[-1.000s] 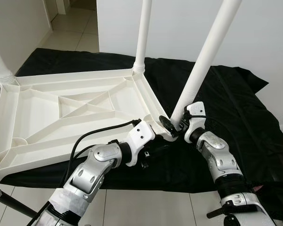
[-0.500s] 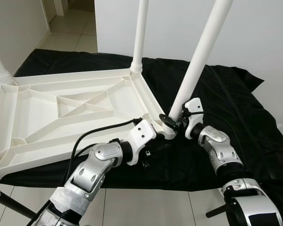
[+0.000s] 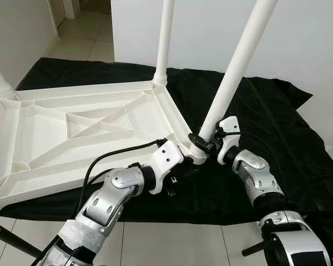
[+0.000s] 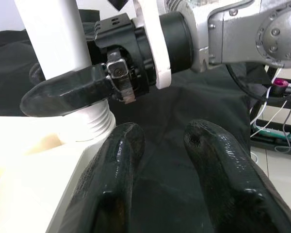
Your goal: Building children table
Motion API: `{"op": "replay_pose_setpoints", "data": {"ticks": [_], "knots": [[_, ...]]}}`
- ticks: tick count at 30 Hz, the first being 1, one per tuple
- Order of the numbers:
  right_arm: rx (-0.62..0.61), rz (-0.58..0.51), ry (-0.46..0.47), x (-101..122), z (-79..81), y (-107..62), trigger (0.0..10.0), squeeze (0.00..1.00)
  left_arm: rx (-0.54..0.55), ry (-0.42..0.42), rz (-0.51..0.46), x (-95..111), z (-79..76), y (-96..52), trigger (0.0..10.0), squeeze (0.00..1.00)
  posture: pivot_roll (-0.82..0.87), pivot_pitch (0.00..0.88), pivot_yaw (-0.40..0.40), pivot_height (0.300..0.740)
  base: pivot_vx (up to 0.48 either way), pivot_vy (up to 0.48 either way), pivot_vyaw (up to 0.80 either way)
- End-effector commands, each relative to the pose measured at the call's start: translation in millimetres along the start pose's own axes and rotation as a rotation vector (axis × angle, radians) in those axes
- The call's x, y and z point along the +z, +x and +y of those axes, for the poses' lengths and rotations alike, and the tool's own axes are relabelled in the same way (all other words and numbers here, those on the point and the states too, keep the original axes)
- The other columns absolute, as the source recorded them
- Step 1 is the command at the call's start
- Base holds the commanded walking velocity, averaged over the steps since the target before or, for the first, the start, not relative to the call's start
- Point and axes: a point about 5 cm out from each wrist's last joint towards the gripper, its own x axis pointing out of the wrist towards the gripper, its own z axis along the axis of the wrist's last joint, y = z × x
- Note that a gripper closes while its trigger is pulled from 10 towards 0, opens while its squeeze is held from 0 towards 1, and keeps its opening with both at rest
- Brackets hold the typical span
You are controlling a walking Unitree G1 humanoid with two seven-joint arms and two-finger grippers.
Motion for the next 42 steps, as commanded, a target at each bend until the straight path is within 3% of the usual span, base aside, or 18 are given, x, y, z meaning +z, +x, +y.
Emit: {"op": "replay_pose_setpoints", "data": {"ticks": [1, 3, 5, 7, 9, 12, 19, 24, 25, 26, 34, 38, 39, 40, 42], "knots": [[-0.03, 0.048, 0.022, -13, 1.7, -3.8, 10.0, 0.0, -0.008, -0.012, 0.002, -2, 0.8, 1.6, 10.0, 0.0, 0.0, 0.0, -0.089, 0.74, 0.0, 0.0, 0.0], [-0.148, 0.023, 0.045, -11, 2.5, -2.0, 10.0, 0.0, -0.009, -0.012, 0.0, -2, 1.1, 2.0, 10.0, 0.0, 0.0, 0.0, -0.086, 0.74, 0.0, 0.0, 0.0], [-0.148, 0.023, 0.045, -11, 2.5, -2.0, 10.0, 0.0, -0.009, -0.012, 0.0, -2, 1.1, 2.0, 10.0, 0.0, 0.0, 0.0, -0.086, 0.74, 0.0, 0.0, 0.0], [-0.266, 0.018, 0.07, -11, 5.8, -1.5, 10.0, 0.0, -0.002, -0.016, -0.005, -2, 2.0, 2.7, 10.0, 0.0, -0.01, 0.0, -0.088, 0.74, 0.0, 0.0, 0.0], [-0.304, 0.022, 0.076, -12, 7.0, -1.8, 10.0, 0.0, 0.001, -0.017, -0.006, -2, 2.2, 3.0, 10.0, 0.0, -0.01, 0.0, -0.088, 0.74, 0.0, 0.0, 0.0], [-0.432, 0.029, 0.092, -18, 18.4, -5.5, 10.0, 0.0, 0.005, -0.02, -0.006, -3, 0.9, 3.4, 10.0, 0.0, 0.0, 0.0, -0.092, 0.74, 0.0, 0.0, 0.0], [-0.538, 0.031, 0.16, -31, 47.5, -5.8, 10.0, 0.0, 0.015, -0.028, -0.004, -4, 2.2, 2.7, 10.0, 0.0, 0.0, 0.0, -0.096, 0.74, 0.0, 0.0, 0.0], [-0.546, 0.017, 0.166, -27, 54.3, -4.8, 10.0, 0.0, 0.016, -0.032, -0.01, -3, 3.0, 4.4, 10.0, 0.0, -0.01, 0.0, -0.092, 0.74, 0.0, 0.0, 0.0], [-0.552, 0.005, 0.166, -25, 50.9, -6.2, 10.0, 0.92, 0.012, -0.03, -0.011, -3, 2.5, 5.1, 10.0, 0.0, -0.01, 0.0, -0.093, 0.74, 0.0, 0.0, 0.0], [-0.556, -0.003, 0.161, -24, 46.8, -7.9, 10.0, 1.0, 0.008, -0.028, -0.011, -3, 2.3, 5.7, 10.0, 0.0, -0.01, 0.0, -0.092, 0.74, 0.0, 0.0, 0.0], [-0.55, -0.033, 0.143, -20, 39.3, -13.0, 10.0, 1.0, 0.013, -0.024, -0.011, -3, 3.8, 5.4, 10.0, 0.0, -0.01, 0.0, -0.091, 0.74, 0.0, 0.0, 0.0], [-0.466, -0.048, 0.102, -19, 30.4, -16.5, 10.0, 1.0, 0.016, -0.024, -0.011, -3, 4.4, 4.3, 10.0, 0.0, -0.01, 0.0, -0.089, 0.74, 0.0, 0.0, 0.0], [-0.429, -0.05, 0.086, -18, 26.5, -17.7, 10.0, 0.42, 0.016, -0.024, -0.011, -3, 4.3, 4.0, 10.0, 0.0, -0.01, 0.0, -0.088, 0.74, 0.0, 0.0, 0.0], [-0.407, -0.051, 0.077, -17, 24.2, -18.5, 10.0, 0.0, 0.016, -0.025, -0.01, -3, 4.2, 3.9, 10.0, 0.0, -0.01, 0.0, -0.088, 0.74, 0.0, 0.0, 0.0], [-0.352, -0.049, 0.057, -16, 19.7, -18.8, 10.0, 0.0, 0.015, -0.024, -0.01, -3, 4.2, 3.8, 10.0, 0.0, 0.0, 0.0, -0.088, 0.74, 0.0, 0.0, 0.0]]}}
